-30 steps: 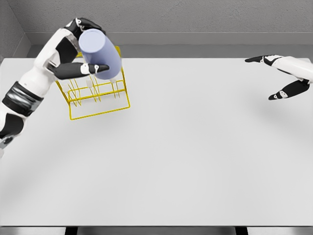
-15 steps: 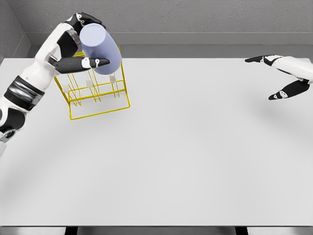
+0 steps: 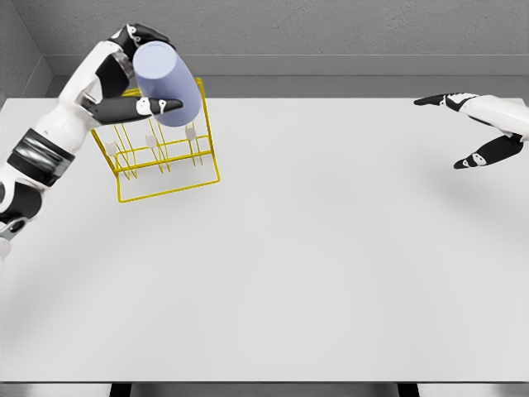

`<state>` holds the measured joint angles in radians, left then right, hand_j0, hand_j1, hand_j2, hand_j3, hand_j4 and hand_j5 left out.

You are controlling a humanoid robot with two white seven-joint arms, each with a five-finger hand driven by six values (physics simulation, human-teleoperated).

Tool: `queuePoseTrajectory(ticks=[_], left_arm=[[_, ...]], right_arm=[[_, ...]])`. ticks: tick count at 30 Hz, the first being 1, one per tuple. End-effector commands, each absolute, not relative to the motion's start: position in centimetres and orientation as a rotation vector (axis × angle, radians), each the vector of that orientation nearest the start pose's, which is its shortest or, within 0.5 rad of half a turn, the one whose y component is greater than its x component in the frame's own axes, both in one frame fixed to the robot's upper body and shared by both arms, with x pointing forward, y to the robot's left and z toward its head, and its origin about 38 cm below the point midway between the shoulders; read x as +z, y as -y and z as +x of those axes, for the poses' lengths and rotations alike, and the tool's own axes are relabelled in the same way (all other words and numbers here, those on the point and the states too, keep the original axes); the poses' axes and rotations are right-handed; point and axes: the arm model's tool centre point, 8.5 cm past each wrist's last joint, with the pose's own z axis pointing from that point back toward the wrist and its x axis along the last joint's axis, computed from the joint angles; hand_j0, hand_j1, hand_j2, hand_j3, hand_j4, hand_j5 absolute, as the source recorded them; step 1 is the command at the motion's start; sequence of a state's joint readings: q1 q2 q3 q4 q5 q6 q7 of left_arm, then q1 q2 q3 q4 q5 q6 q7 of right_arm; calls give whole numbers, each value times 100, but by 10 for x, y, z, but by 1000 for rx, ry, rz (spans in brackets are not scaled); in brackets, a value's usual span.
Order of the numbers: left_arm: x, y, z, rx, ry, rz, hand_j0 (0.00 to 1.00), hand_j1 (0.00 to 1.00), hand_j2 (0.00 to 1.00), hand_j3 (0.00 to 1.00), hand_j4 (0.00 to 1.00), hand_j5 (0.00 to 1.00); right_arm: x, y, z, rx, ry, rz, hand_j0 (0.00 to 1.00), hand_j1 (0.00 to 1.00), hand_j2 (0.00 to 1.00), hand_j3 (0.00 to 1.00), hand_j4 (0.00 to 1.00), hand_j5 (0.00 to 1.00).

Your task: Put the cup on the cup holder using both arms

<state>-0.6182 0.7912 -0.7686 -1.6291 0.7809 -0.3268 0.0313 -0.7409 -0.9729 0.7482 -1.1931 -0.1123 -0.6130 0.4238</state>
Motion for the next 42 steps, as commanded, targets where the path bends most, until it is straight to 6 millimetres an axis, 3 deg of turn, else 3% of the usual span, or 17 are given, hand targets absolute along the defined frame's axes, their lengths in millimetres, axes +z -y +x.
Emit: queuePoseTrajectory(ticks=[1, 5, 30, 32, 34, 35, 38, 42], left_arm=[[251, -256, 438, -584, 1903, -348, 32, 32, 32, 32, 32, 32], [241, -244, 440, -581, 1866, -366, 32, 32, 32, 32, 32, 32], [229, -257, 440, -567, 1836, -330, 32, 32, 32, 32, 32, 32], [229, -257, 440, -571, 1836, -333, 45, 45, 45, 45, 45, 45], [229, -256, 439, -575, 1836, -334, 74, 74, 74, 74, 74, 74], [229, -257, 439, -578, 1836, -335, 83, 83, 83, 83, 83, 83], [230, -257, 439, -579, 1836, -334, 93, 93, 93, 93, 93, 93], [231, -257, 439, -581, 1839, -334, 97, 97, 97, 97, 97, 97]], right_arm=[[244, 404, 451, 1562, 1543, -288, 100, 100, 100, 100, 100, 100], [244, 403, 451, 1563, 1544, -287, 100, 100, 100, 100, 100, 100], [244, 402, 450, 1566, 1544, -284, 100, 100, 100, 100, 100, 100], [244, 402, 450, 1566, 1544, -284, 100, 100, 100, 100, 100, 100], [244, 402, 450, 1566, 1544, -284, 100, 100, 100, 100, 100, 100], [244, 402, 450, 1566, 1544, -284, 100, 100, 100, 100, 100, 100], [243, 401, 450, 1566, 1545, -282, 100, 100, 100, 100, 100, 100], [243, 401, 450, 1566, 1545, -282, 100, 100, 100, 100, 100, 100]])
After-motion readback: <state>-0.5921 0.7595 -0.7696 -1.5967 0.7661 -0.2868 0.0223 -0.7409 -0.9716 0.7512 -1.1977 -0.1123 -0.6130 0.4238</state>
